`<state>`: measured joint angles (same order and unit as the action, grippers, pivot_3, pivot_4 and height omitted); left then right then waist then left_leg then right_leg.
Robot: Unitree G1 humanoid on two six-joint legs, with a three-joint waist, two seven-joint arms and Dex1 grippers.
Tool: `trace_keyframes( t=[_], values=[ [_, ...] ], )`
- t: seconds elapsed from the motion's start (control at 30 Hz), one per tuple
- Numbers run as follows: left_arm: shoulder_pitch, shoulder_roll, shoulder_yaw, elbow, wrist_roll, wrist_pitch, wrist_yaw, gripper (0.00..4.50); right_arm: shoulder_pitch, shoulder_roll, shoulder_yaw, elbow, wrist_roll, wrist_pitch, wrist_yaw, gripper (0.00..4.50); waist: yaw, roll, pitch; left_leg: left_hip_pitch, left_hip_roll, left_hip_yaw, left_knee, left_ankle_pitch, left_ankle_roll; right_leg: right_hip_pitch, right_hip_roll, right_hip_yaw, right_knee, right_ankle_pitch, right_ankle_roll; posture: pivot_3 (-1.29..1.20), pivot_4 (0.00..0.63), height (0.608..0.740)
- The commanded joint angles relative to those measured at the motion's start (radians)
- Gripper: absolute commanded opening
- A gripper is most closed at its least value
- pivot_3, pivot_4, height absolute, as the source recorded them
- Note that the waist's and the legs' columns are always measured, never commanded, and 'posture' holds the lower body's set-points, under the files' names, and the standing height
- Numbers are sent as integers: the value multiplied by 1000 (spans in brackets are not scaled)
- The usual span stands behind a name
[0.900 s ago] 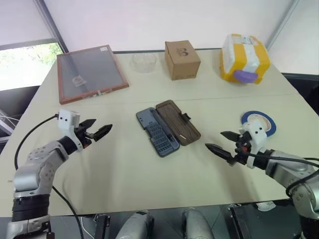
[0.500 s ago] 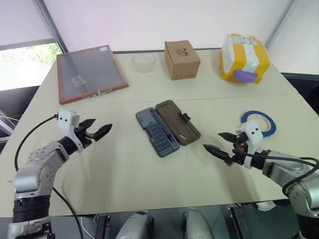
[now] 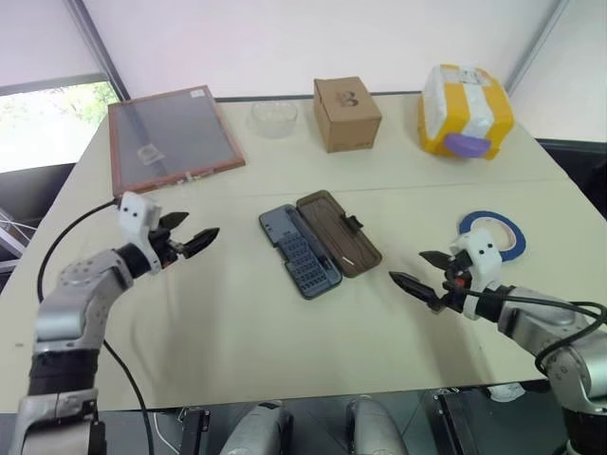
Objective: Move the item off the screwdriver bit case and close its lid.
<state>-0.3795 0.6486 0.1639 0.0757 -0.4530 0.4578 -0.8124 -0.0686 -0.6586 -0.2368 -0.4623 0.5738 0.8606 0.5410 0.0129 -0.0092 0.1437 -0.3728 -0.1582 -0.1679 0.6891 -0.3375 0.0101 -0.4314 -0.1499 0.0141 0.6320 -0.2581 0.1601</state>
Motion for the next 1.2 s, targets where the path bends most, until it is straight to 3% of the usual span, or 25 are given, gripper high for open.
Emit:
trace_keyframes(
  t=[0.03,0.2,0.37,0.53,0.73,0.8,1.03,1.2],
  values=[
    [-81,38,-92,-41,21,-26,-133,4500,-93,4,-20,-16,21,53,-54,4474,-1,0,0,0,0,0,0,0,0,0,0,0,0,0,0,0,150,740],
    [-167,51,-183,-37,30,-14,-253,4500,-266,8,100,39,-58,133,-134,4474,-7,0,0,0,0,0,-1,0,0,-1,0,0,0,0,0,0,150,740],
    [-167,16,-204,-22,53,-37,-253,4500,-420,124,181,167,-99,189,-213,4474,-24,1,0,0,1,0,-3,0,0,-3,0,0,0,0,0,0,150,740],
    [-109,-13,-193,-57,57,-47,-222,4500,-463,175,256,303,-151,170,-210,4474,-28,0,0,0,0,0,-4,0,0,-3,-1,-1,1,0,0,0,150,740],
    [-38,-25,-168,-116,49,-43,-168,4500,-471,155,345,393,-216,143,-149,4474,-29,0,0,-1,0,0,-4,0,0,-4,0,-1,1,0,0,0,150,740],
    [-15,-27,-161,-135,45,-41,-151,4500,-478,155,370,436,-242,114,-124,3625,-30,0,0,0,0,0,-3,0,0,-3,0,-1,1,0,0,0,150,740],
    [27,-25,-149,-178,38,-33,-123,4500,-501,158,404,527,-277,80,-40,22,-31,0,0,1,1,1,-3,0,0,-2,0,-1,1,0,0,0,150,740],
    [28,-22,-148,-169,42,-42,-119,4500,-492,112,468,545,-338,6,38,22,-29,0,-1,2,0,0,-3,0,0,-1,0,-1,1,0,0,0,150,740]
  ],
)
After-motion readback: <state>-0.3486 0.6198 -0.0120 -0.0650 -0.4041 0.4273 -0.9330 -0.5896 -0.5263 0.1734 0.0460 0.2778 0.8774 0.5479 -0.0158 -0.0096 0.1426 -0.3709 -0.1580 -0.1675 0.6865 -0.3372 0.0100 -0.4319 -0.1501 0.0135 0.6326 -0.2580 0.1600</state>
